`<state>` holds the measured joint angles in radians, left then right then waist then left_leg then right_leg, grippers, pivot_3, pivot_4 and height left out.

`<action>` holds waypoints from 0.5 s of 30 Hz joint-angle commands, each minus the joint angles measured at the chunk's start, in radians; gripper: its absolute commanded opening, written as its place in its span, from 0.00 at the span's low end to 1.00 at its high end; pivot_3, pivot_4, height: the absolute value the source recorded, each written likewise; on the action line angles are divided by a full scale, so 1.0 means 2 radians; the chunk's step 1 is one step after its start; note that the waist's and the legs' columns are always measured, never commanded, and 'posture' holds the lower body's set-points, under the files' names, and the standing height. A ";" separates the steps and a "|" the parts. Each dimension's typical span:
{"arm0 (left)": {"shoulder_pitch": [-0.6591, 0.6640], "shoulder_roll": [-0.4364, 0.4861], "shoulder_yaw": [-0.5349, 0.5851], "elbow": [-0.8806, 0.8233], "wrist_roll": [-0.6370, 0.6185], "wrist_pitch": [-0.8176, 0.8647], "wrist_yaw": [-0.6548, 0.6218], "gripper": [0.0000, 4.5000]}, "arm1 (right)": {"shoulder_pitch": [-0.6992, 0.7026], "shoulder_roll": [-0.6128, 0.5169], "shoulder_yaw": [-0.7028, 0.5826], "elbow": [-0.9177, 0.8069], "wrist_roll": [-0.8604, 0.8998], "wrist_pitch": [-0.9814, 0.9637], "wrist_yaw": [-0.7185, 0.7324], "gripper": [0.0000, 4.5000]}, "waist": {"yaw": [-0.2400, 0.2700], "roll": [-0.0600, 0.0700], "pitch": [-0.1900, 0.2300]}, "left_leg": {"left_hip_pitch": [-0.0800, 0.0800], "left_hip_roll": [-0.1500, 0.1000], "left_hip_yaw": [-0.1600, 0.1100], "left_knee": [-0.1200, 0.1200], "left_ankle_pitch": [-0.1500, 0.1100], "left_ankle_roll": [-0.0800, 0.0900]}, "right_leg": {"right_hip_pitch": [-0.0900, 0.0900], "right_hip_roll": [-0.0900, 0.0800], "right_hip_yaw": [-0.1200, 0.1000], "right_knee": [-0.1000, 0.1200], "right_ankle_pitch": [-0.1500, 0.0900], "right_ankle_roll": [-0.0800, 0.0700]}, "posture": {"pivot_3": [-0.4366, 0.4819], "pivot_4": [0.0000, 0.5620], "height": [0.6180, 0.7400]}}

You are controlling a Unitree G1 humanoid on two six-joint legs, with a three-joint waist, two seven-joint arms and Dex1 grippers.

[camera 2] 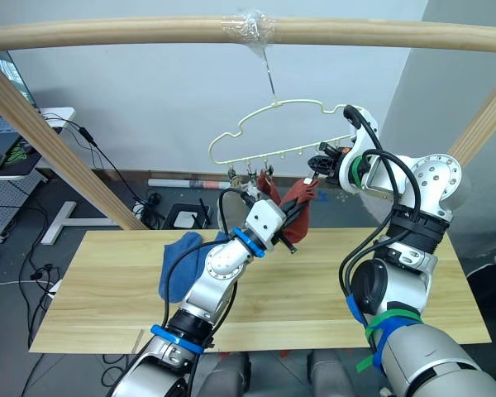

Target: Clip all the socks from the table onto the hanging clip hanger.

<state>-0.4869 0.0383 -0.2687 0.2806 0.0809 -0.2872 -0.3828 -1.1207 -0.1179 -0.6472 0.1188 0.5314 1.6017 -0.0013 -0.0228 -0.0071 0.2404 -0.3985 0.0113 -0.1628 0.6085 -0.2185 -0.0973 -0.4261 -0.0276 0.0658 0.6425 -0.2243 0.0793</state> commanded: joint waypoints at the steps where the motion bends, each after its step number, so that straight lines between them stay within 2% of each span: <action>1: -0.014 -0.008 0.000 -0.013 0.002 -0.013 0.006 0.00 | 0.001 -0.007 -0.012 -0.008 -0.003 0.006 -0.016 0.01 | 0.000 0.000 0.000 | 0.000 0.000 0.000 0.000 0.000 0.000 | 0.000 0.000 0.000 0.000 0.000 0.000 | 0.51 0.38 1.00; 2: -0.014 -0.008 0.000 -0.013 0.002 -0.014 0.006 0.00 | 0.001 -0.007 -0.013 -0.008 -0.002 0.006 -0.016 0.01 | 0.000 0.000 0.000 | 0.000 0.000 0.000 0.000 0.000 0.000 | 0.000 0.000 0.000 0.000 0.000 0.000 | 0.51 0.38 1.00; 5: -0.012 -0.007 0.000 -0.013 0.002 -0.015 0.005 0.00 | -0.005 -0.007 -0.025 -0.006 0.008 0.006 -0.017 0.22 | 0.000 0.000 0.000 | 0.000 0.000 0.000 0.000 0.000 0.000 | 0.000 0.000 0.000 0.000 0.000 0.000 | 0.51 0.38 1.00; 13: -0.022 -0.008 0.003 -0.003 -0.003 -0.007 0.002 0.00 | 0.001 -0.030 -0.014 -0.031 0.044 0.006 0.007 0.88 | -0.005 0.000 0.000 | -0.001 0.000 0.000 0.000 0.000 0.000 | -0.002 0.000 0.000 0.000 0.000 0.000 | 0.50 0.38 1.00; 15: -0.027 -0.008 0.004 0.004 -0.004 -0.005 0.000 0.00 | 0.007 -0.039 -0.014 -0.049 0.064 0.006 0.015 0.99 | -0.005 0.000 0.000 | -0.001 0.000 0.000 0.000 0.000 0.000 | -0.002 0.000 0.000 0.000 0.000 0.000 | 0.49 0.38 1.00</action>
<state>-0.5183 0.0329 -0.2673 0.2958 0.0812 -0.2899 -0.3832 -1.1049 -0.1795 -0.6793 0.0869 0.6045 1.6068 0.0029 -0.0329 -0.0070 0.2404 -0.4011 0.0113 -0.1621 0.6081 -0.2185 -0.0972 -0.4302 -0.0274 0.0665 0.6434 -0.2241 0.0795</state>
